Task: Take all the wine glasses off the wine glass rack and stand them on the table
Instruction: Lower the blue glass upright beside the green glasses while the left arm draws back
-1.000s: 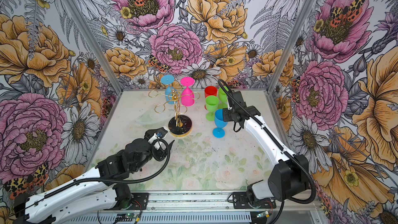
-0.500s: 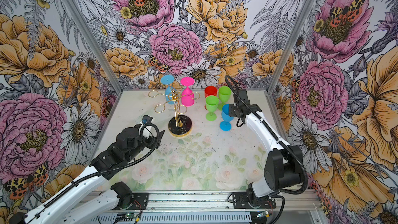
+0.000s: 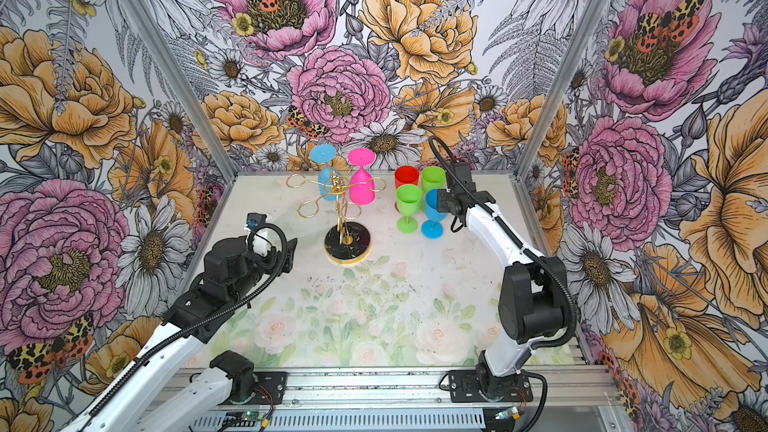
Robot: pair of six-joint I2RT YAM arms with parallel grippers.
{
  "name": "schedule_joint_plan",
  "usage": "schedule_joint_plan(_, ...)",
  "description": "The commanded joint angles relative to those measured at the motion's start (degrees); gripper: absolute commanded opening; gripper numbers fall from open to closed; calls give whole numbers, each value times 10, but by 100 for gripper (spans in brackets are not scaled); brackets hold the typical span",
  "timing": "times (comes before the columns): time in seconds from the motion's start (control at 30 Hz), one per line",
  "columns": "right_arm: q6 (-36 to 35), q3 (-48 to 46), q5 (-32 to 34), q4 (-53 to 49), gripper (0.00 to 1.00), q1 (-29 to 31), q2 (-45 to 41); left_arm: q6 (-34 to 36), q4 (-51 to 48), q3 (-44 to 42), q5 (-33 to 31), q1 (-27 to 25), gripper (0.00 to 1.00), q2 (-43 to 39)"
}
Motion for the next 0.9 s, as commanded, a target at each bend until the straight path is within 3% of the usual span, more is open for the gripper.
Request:
schedule_joint_plan(0.0, -9, 27, 15, 20, 0, -3, 18, -6, 12, 14, 22, 11, 87, -11)
schedule_joint_plan(0.63, -10, 64, 18, 19, 0, -3, 64, -1, 5, 8, 10, 17, 88, -26)
schedule_joint_plan(0.87, -8, 65, 19, 19, 8, -2, 65, -1, 5, 8, 9, 18, 88, -27)
